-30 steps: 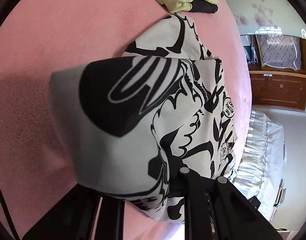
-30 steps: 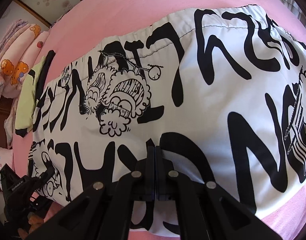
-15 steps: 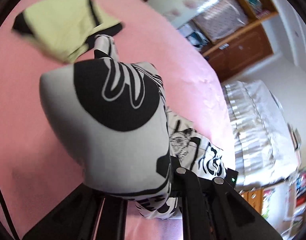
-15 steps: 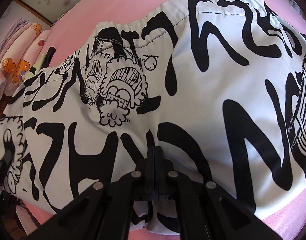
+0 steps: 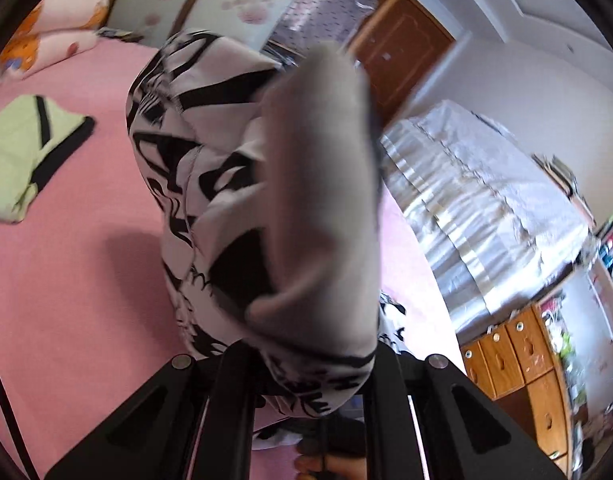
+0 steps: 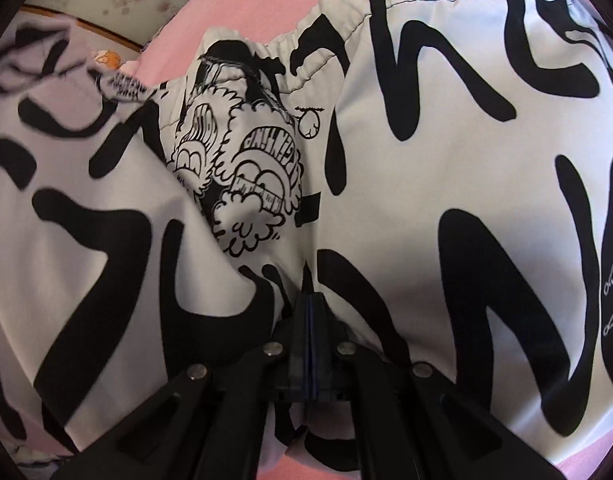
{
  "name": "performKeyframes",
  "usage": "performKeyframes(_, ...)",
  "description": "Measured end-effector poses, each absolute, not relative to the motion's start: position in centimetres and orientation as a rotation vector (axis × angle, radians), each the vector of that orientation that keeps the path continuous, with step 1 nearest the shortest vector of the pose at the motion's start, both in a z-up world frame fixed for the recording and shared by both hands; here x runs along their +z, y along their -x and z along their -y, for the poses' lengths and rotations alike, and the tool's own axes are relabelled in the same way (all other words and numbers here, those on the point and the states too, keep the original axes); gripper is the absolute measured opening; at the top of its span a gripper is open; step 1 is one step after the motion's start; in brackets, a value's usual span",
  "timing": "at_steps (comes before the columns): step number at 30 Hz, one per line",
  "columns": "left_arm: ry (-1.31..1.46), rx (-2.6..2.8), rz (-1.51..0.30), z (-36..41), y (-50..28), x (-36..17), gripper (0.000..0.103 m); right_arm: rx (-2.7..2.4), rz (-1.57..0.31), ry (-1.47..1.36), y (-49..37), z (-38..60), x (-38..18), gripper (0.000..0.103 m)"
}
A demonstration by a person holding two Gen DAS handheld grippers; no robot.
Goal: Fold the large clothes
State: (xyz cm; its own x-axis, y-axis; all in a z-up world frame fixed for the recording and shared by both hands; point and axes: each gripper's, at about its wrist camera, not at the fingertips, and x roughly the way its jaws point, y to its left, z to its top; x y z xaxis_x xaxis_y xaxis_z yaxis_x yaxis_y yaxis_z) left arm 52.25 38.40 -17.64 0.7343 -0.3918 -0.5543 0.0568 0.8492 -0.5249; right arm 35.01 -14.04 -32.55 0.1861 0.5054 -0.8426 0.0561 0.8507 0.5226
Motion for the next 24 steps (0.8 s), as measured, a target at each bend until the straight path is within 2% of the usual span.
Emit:
performKeyframes(12,0.226,-0.354,-0.838,-23.9,-56.9,-19.2,0.009,0.552,-1.367,-0.925,-33.3,23.2,-35.0,0.000)
performKeyframes(19,0.069,-0.315,-0.974,-18.2,-58.3,-21.7,0.010,0.479,-1.353,-1.115,-29.0,34.0,-34.6,0.000)
performKeyframes(24,-0.102,-0.271,-0.997,-13.5,-55.0,-24.1,0.011,0.367,-1.373,-0.967,-25.5,42.9,-32.0,0.000)
